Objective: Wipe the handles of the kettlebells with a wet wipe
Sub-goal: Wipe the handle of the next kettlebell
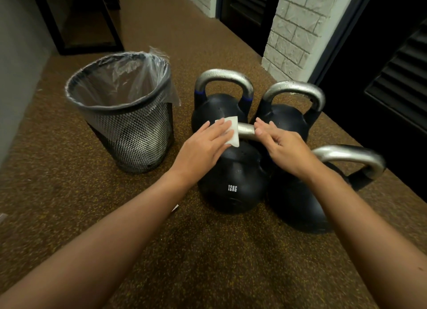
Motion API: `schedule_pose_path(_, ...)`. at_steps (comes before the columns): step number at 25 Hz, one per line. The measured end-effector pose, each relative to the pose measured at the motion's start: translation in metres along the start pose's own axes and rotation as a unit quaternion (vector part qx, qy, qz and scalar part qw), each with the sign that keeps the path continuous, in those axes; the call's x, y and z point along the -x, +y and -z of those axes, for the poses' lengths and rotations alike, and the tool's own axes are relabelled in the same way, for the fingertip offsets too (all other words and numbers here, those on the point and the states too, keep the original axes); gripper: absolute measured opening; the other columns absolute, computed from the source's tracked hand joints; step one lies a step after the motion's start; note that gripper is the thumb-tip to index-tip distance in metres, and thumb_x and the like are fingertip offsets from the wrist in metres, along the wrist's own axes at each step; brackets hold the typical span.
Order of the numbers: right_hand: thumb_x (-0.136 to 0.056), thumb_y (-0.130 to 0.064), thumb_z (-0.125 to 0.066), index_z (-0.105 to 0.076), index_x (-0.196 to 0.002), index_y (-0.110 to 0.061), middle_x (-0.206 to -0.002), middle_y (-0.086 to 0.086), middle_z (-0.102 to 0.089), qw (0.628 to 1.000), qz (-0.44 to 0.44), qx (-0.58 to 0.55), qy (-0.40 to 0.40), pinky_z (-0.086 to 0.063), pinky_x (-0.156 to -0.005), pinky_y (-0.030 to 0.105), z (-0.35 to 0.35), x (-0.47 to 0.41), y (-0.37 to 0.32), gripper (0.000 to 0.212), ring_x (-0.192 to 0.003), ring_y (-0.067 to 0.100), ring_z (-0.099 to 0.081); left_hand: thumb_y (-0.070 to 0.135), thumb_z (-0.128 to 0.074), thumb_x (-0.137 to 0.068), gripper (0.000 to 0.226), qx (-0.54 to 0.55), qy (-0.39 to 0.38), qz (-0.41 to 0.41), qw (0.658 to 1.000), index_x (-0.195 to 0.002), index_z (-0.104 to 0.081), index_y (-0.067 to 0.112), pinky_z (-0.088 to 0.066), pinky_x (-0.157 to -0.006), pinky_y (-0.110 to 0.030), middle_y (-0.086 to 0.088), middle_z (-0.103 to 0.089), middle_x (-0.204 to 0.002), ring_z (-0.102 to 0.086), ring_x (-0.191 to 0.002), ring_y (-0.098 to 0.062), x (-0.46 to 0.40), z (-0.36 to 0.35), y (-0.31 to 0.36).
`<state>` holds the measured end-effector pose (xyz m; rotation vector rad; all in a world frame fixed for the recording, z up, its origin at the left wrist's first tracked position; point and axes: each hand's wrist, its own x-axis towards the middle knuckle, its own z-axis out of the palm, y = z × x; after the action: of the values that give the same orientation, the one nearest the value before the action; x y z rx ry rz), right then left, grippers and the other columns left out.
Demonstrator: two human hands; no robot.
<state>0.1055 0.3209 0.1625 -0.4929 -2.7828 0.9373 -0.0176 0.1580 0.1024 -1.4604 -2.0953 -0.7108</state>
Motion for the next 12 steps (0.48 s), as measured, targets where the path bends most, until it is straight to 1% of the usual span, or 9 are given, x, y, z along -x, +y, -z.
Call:
schedule_pose_path(4, -0.098, -0.038, -0.038, -0.042, -0.139, -0.023, -0.148, -0.012, -0.035, 1.0, -0.007, -0.006, -0.004, -0.012, -0.118, 0.028, 0.0, -0.002, -0.001, 0.044, -0.142, 0.01, -0.018, 0.024, -0.044, -0.09, 0.036, -0.003, -0.009, 0.002, 1.0, -0.114, -0.064, 0.005, -0.045, -0.1, -0.043, -0.012, -0.063, -0.12, -0.056, -0.117, -0.028, -0.021, 0.002, 0.006)
schedule_pose_path(7, -0.097, -0.038, -0.038, -0.042, -0.139, -0.023, -0.148, -0.012, -0.034, 1.0, -0.003, -0.003, -0.003, -0.013, -0.119, 0.03, 0.0, -0.001, 0.0, 0.044, -0.143, 0.011, -0.017, 0.026, -0.044, -0.09, 0.038, -0.011, -0.023, -0.012, 1.0, -0.117, -0.062, 0.006, -0.042, -0.102, -0.042, -0.012, -0.06, -0.125, -0.053, -0.12, -0.027, -0.012, 0.001, 0.001)
schedule_pose_path(10, -0.097, -0.039, -0.039, -0.041, -0.139, -0.025, -0.149, -0.012, -0.034, 1.0, -0.001, 0.0, -0.003, -0.012, -0.117, 0.029, -0.002, -0.001, 0.001, 0.044, -0.143, 0.012, -0.017, 0.026, -0.044, -0.09, 0.039, 0.0, -0.017, 0.041, 0.999, -0.119, -0.061, 0.006, -0.043, -0.101, -0.043, -0.013, -0.058, -0.127, -0.053, -0.121, -0.027, 0.0, 0.005, -0.004)
schedule_pose_path(12, -0.097, -0.039, -0.039, -0.041, -0.139, -0.026, -0.149, -0.011, -0.034, 1.0, -0.002, 0.001, 0.0, -0.012, -0.117, 0.029, -0.004, 0.0, 0.001, 0.044, -0.144, 0.013, -0.016, 0.025, -0.044, -0.089, 0.039, -0.014, -0.013, 0.048, 0.999, -0.117, -0.063, 0.005, -0.045, -0.1, -0.043, -0.013, -0.059, -0.126, -0.054, -0.119, -0.027, 0.0, 0.006, 0.003)
